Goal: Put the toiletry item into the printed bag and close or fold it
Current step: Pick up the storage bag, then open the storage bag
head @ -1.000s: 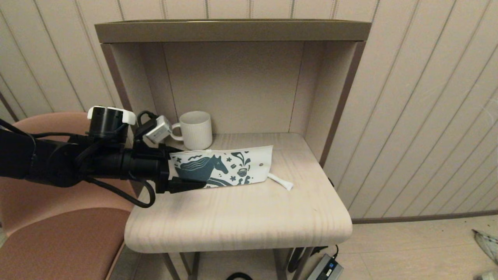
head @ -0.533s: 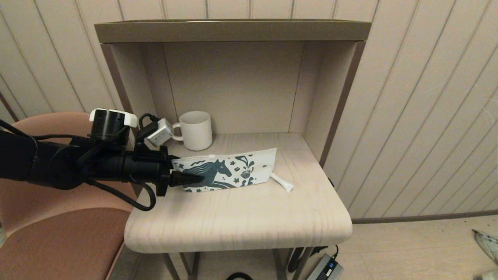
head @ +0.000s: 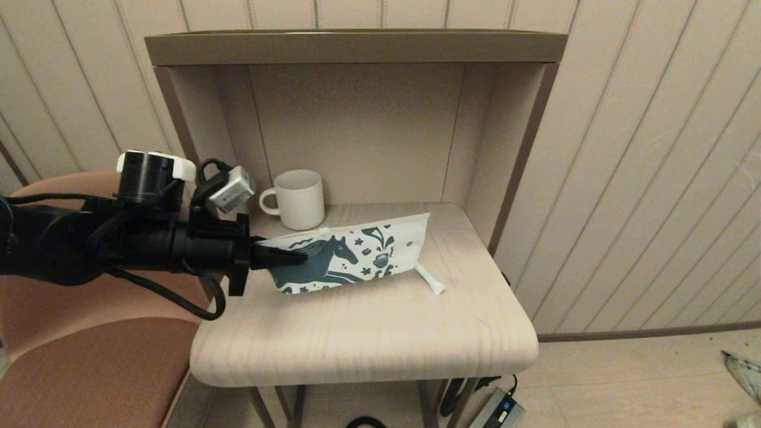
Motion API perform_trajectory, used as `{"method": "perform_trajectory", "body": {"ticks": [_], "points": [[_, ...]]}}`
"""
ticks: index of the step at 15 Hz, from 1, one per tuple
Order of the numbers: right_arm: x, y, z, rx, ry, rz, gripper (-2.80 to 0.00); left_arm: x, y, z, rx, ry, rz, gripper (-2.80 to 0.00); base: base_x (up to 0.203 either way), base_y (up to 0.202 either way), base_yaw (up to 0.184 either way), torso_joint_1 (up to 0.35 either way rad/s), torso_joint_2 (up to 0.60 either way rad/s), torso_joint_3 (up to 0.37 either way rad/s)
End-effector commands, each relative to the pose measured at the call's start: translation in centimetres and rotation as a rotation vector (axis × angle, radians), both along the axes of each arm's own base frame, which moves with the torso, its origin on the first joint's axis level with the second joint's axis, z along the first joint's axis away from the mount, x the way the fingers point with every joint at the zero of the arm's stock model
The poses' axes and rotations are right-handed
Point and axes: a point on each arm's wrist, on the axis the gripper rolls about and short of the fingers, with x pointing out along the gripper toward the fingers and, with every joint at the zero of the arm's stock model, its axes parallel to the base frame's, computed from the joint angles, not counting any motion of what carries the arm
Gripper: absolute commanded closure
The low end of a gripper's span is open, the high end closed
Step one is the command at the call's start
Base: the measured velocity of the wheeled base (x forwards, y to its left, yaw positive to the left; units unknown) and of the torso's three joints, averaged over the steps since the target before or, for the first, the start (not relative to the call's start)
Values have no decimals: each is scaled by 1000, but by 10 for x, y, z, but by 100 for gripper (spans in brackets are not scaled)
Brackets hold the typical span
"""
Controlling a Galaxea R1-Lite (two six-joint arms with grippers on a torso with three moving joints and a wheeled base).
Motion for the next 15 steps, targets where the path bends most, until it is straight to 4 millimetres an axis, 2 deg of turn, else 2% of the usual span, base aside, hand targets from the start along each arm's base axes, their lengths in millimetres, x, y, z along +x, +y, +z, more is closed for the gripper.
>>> {"method": "perform_trajectory", "body": {"ticks": [1, 3, 4, 5, 9, 12, 13, 15], "points": [[0, 0, -3, -3, 29, 0, 0, -21, -1, 35, -30, -45, -16, 0, 0, 0, 0, 0, 0, 0], [2, 0, -10, -7, 115, 4, 0, -33, 0, 56, -48, -77, -14, 0, 0, 0, 0, 0, 0, 0], [0, 0, -2, -8, 104, 9, 0, -36, 1, 59, -49, -84, -13, 0, 0, 0, 0, 0, 0, 0], [-3, 0, 15, -6, 77, 15, 0, -37, -1, 60, -47, -82, -17, 0, 0, 0, 0, 0, 0, 0], [-25, 2, 121, 11, 1, 153, 0, -47, -15, 69, 0, -121, 5, 0, 0, 0, 0, 0, 0, 0], [-29, -1, 211, 86, 13, 415, 0, -62, -21, 70, 15, -113, -41, 0, 0, 0, 0, 0, 0, 0], [-15, -1, 238, 108, 84, 521, 0, -67, -24, 67, 23, -106, -66, 0, 0, 0, 0, 0, 0, 0], [25, 8, 265, 129, 262, 697, 0, -77, -39, 66, 26, -98, -139, 0, 0, 0, 0, 0, 0, 0]]}}
